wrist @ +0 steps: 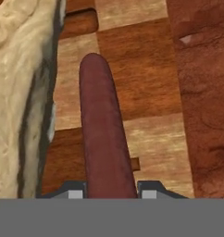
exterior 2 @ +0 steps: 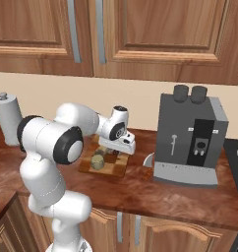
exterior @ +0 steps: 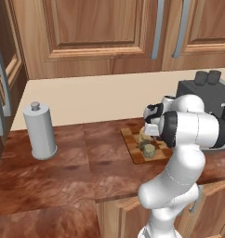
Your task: Retrieve the sausage and cheese from the fridge and place them on the cutting board on the counter.
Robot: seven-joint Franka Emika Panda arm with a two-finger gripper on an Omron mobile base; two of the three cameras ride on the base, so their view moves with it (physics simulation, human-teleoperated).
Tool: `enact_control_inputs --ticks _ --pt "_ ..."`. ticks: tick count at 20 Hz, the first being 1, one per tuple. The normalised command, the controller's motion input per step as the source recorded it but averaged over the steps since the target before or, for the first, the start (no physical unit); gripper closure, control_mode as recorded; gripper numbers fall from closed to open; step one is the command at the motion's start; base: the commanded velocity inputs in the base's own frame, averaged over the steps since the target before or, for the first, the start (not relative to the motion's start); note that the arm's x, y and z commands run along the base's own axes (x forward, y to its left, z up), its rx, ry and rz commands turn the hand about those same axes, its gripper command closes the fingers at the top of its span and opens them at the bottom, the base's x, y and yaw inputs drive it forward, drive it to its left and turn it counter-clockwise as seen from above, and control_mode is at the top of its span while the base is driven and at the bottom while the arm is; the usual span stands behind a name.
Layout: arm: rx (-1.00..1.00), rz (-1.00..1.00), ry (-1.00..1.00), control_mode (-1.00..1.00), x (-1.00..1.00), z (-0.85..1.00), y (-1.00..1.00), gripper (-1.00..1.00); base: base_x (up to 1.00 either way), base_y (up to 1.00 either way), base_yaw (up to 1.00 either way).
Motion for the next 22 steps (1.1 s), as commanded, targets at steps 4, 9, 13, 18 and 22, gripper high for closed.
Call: enact_control_inputs --ticks 4,9,13,18,22 --pt "0.00 0.00 0.00 -1.00 0.00 -0.24 0.00 -1.00 0.00 0.00 0.00" --pt "0.00 0.00 0.00 -1.00 0.00 -0.08 0.00 -1.00 0.00 0.00 0.00" --pt "0.00 0.00 0.00 -1.00 0.00 0.13 0.00 -1.00 0.00 0.00 0.00" --pt "0.00 -0.01 -0.07 -1.00 -0.11 0.64 0.00 -1.00 0.00 0.00 0.00" --pt "0.00 0.00 -0.12 -1.00 -0.37 0.60 -0.04 -1.00 0.00 0.00 0.00"
